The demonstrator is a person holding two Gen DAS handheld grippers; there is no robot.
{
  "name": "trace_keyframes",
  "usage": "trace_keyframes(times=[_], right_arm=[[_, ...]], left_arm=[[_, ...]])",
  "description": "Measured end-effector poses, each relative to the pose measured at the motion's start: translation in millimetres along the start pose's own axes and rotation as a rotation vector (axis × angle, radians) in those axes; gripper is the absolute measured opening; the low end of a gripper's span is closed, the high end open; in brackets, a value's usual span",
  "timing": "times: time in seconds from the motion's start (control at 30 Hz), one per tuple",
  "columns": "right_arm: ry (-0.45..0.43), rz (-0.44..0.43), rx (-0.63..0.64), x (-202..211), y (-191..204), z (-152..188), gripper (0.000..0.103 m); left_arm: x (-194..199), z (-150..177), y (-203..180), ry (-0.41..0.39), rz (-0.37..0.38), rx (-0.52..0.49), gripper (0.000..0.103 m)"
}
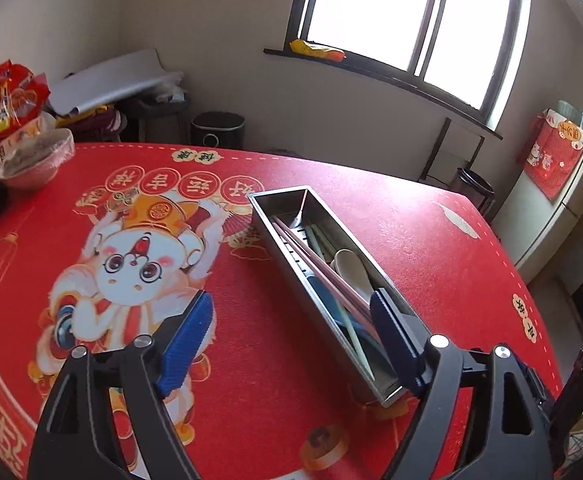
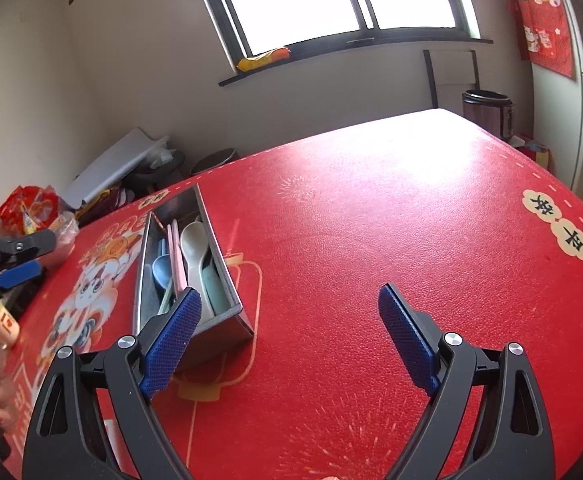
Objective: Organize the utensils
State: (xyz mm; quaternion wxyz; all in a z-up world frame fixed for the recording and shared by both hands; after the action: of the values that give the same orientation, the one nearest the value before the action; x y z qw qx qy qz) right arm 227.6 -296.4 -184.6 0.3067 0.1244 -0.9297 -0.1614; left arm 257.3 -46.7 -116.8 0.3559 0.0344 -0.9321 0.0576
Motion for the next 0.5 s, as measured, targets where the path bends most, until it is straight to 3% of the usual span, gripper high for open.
trace_keyframes(times=[0.17,0.5], right_arm=[[-0.012,0.099,0.044,15,4,-3,0.087],[-0.251,0.265,0.08,143,38,-44,0.087]], left_arm=[[37,3,8,-0.073,-0.007,-0.083,0.092],[128,1,10,-0.267,0.033,-0.192,0.097]])
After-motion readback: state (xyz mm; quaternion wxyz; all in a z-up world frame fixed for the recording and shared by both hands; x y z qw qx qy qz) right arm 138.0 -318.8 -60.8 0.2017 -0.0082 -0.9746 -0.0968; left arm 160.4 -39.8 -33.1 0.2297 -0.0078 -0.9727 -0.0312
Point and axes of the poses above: each gripper's, at about its wrist camera, not at the fingertips, and x roughly against the way its jaws point, y to its left, z to its underside, the point moved 9 cm from there along -x, roughly the way its jaws point, and after that the axes turned 7 degrees about -z, right-handed, at the moved point
